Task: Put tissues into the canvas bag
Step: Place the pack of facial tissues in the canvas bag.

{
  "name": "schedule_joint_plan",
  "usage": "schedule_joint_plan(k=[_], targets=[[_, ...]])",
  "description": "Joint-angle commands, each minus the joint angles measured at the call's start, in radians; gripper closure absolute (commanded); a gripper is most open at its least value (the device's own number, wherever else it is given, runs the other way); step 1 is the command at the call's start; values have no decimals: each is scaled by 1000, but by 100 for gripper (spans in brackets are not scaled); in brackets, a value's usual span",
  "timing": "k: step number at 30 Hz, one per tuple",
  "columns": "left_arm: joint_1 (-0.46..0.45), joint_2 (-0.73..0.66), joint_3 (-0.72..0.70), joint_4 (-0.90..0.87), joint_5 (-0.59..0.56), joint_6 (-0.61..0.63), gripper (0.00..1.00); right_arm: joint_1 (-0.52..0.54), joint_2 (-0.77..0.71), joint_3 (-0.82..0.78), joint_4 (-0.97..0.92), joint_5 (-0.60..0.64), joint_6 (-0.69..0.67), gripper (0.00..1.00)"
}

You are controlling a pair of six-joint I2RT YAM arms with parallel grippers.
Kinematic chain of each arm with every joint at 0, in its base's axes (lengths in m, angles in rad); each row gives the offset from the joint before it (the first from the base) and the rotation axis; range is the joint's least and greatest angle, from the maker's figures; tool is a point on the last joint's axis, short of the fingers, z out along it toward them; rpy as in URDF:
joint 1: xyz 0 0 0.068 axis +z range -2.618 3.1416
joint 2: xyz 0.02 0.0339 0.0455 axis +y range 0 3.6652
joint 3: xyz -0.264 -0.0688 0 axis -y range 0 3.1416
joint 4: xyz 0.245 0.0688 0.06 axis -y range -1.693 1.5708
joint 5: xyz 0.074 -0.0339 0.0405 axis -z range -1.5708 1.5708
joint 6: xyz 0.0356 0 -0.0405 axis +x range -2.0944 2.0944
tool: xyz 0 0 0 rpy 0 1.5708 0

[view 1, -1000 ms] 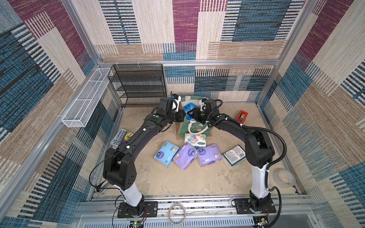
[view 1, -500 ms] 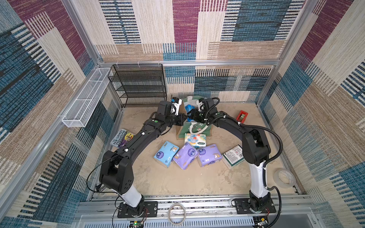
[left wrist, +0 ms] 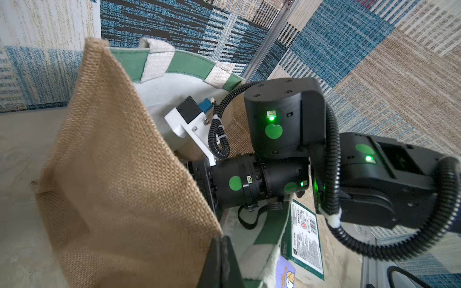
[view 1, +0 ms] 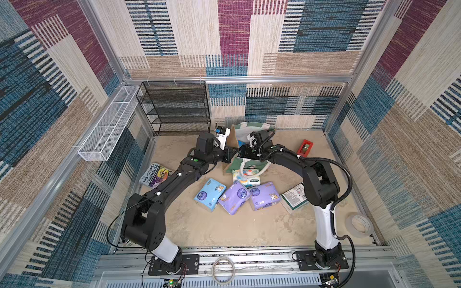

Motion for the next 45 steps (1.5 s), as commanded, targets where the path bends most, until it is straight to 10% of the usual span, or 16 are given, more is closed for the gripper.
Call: schedule_joint_plan(k=[1, 15, 33, 45], targets=[[2, 1, 2, 103, 18, -41, 100, 3, 7, -16, 55, -25, 31, 41], [83, 41, -70, 316, 139, -294, 100, 3, 40, -10, 62, -57, -3, 24], [89, 22, 40, -62, -73, -180, 100, 2, -86, 51, 9, 59, -52, 1], [88, -44, 44, -138, -151, -139, 58, 3, -242, 56, -3, 138, -164, 1]])
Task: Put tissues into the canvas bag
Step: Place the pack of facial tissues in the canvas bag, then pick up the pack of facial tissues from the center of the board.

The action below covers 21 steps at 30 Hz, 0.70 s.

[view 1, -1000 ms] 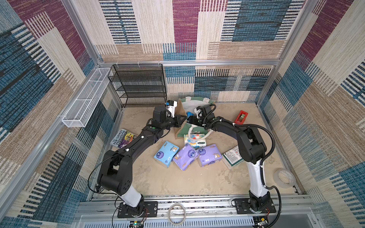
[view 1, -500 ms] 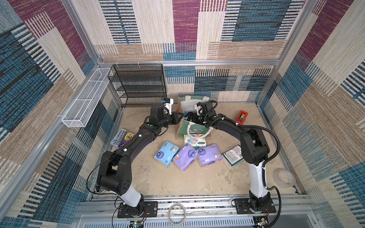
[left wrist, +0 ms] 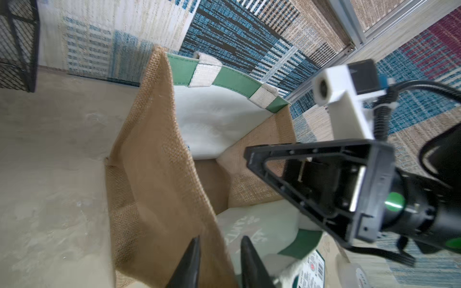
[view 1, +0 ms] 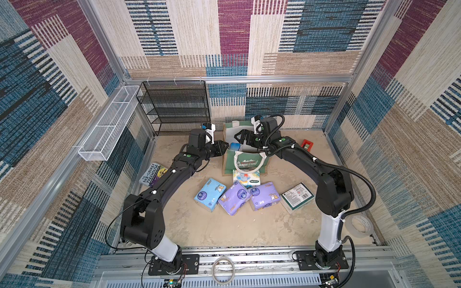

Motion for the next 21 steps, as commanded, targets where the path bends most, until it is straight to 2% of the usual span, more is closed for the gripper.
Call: schedule_joint_plan(k=[1, 4, 8, 12, 17, 21], targets=[[1, -46, -14, -29, -45, 46, 55, -1, -64, -21, 25, 30, -62, 1], [-1, -104, -55, -19, -71, 60, 44, -1, -140, -83, 58, 32, -88, 1], [-3, -198, -129, -10, -118, 76, 37, -1, -237, -185, 100, 30, -120, 1], [-9, -298, -202, -33, -147, 85, 35, -1, -306, -231, 78, 39, -159, 1], [-45, -429, -328, -76, -169, 74, 35, -1, -475, -396, 103, 85, -186, 0], [-96, -493, -424, -100, -184, 58, 36, -1, -600, -535, 105, 90, -164, 5]])
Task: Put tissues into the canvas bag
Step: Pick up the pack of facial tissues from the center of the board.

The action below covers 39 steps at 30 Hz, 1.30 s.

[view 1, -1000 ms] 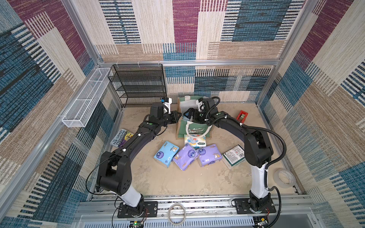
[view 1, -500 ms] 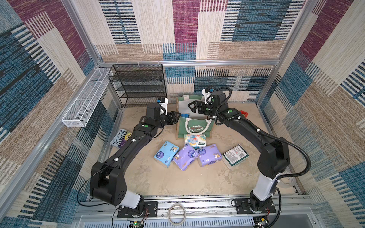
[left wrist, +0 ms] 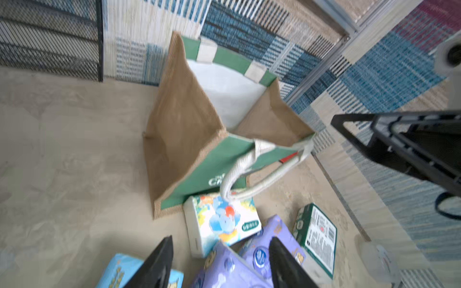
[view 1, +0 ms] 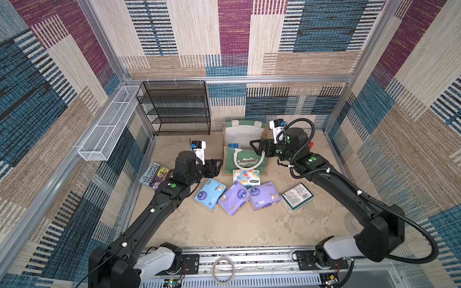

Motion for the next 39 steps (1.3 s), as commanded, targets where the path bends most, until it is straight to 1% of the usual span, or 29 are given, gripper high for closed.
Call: schedule_joint_plan(k=[1, 6, 9, 11, 14, 16, 20, 25, 28, 31, 39], targets=[[-40, -33, -61, -41, -31, 1, 37, 0, -86, -99, 31, 9, 14, 6], [-134, -22, -138, -46, -39, 2, 39, 15, -259, -358, 109, -17, 129, 11], [-170, 12, -150, -45, -9, 7, 40, 53, -349, -483, 138, -4, 194, 13], [-182, 35, -156, -40, 12, 6, 40, 100, -401, -565, 171, 18, 243, 14], [-189, 63, -175, -3, 61, -3, 40, 184, -430, -638, 201, 66, 301, 15], [-193, 85, -182, 8, 81, -5, 41, 247, -429, -673, 227, 107, 335, 16], [-193, 117, -196, 32, 82, 0, 41, 367, -385, -722, 299, 178, 397, 18], [-189, 148, -191, 41, 74, 8, 40, 439, -326, -779, 384, 203, 476, 18], [-188, 174, -179, 44, 77, 13, 39, 456, -318, -821, 424, 215, 524, 20], [-184, 194, -175, 43, 71, 22, 38, 462, -301, -838, 461, 206, 532, 20], [-174, 219, -180, 51, 70, 38, 38, 466, -165, -817, 553, 157, 534, 22]])
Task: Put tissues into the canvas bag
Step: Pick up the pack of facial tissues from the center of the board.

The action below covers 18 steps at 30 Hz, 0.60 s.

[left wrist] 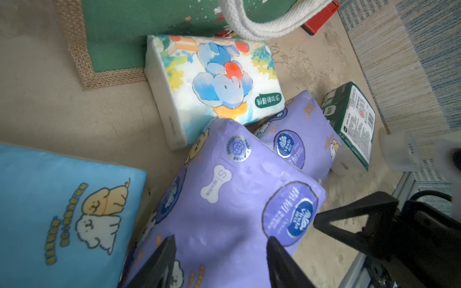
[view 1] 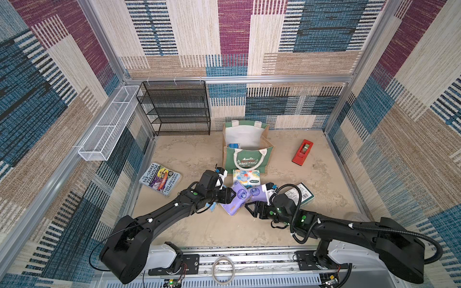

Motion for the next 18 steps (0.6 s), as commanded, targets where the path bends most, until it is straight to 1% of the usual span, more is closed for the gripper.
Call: schedule_joint_plan(k=[1, 10, 18], targets=[[2, 7, 5, 15, 5, 29, 38, 2, 39, 17, 94, -27, 14, 23], [5, 5, 7, -12, -18, 55, 38, 2, 134, 48, 138, -50, 27, 24], [6, -34, -3, -40, -50, 77, 38, 2, 205, 75, 152, -51, 40, 25]])
